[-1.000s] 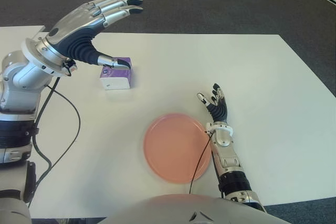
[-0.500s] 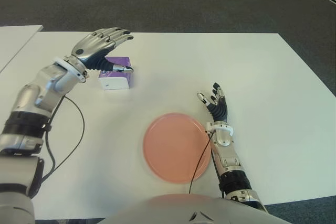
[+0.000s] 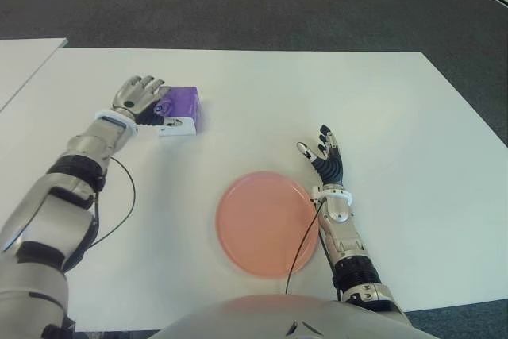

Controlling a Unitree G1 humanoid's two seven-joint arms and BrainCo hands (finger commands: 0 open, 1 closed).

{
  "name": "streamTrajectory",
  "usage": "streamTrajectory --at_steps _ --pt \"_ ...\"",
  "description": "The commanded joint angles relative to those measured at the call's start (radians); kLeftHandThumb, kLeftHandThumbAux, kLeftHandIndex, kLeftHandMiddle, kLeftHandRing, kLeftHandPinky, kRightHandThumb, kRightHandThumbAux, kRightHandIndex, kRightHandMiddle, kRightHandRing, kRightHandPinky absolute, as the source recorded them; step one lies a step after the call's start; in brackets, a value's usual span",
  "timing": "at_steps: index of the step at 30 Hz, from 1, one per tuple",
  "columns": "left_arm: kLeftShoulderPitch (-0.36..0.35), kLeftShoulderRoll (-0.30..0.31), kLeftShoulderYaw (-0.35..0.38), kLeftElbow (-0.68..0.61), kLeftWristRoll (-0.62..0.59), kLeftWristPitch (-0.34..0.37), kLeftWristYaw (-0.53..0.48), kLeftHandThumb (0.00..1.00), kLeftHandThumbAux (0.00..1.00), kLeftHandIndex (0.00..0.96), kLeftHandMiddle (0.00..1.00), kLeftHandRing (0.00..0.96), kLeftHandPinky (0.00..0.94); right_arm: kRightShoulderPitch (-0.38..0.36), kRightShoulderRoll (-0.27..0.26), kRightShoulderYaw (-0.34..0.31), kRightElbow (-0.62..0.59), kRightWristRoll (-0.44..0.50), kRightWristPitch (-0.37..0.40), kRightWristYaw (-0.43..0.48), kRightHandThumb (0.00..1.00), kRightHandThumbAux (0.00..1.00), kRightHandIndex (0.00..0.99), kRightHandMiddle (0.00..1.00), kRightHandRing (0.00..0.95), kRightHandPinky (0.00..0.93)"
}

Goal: Put the tissue paper into the plate.

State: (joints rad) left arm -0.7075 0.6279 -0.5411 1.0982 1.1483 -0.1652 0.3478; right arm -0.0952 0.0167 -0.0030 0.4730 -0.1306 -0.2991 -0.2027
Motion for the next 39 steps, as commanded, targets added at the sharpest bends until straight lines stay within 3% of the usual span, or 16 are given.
streamTrajectory --at_steps 1,10,24,39 --pt "-0.008 -0.089 -0.07 0.085 -0.003 0.024 -0.011 0.197 0.106 0.0 0.0 0.0 0.0 0.054 0.005 0.003 0.105 0.013 0.068 0.025 0.155 0.624 0.063 0.011 0.0 0.006" --pt "-0.041 -0.137 -0.115 0.165 -0.059 0.05 -0.034 0.174 0.098 0.0 0.0 0.0 0.0 0.046 0.006 0.005 0.131 0.014 0.046 0.03 0.164 0.618 0.064 0.009 0.0 0.005" --pt "-0.058 -0.153 -0.162 0.205 -0.109 0.098 -0.028 0.171 0.101 0.0 0.0 0.0 0.0 0.051 -0.003 0.004 0.134 0.009 0.036 0.04 0.139 0.643 0.058 0.013 0.0 0.004" --pt "-0.043 -0.146 -0.159 0.185 -0.196 0.021 -0.074 0.178 0.116 0.0 0.0 0.0 0.0 0.05 0.006 -0.003 0.135 0.032 0.038 0.05 0.18 0.666 0.062 0.004 0.0 0.0"
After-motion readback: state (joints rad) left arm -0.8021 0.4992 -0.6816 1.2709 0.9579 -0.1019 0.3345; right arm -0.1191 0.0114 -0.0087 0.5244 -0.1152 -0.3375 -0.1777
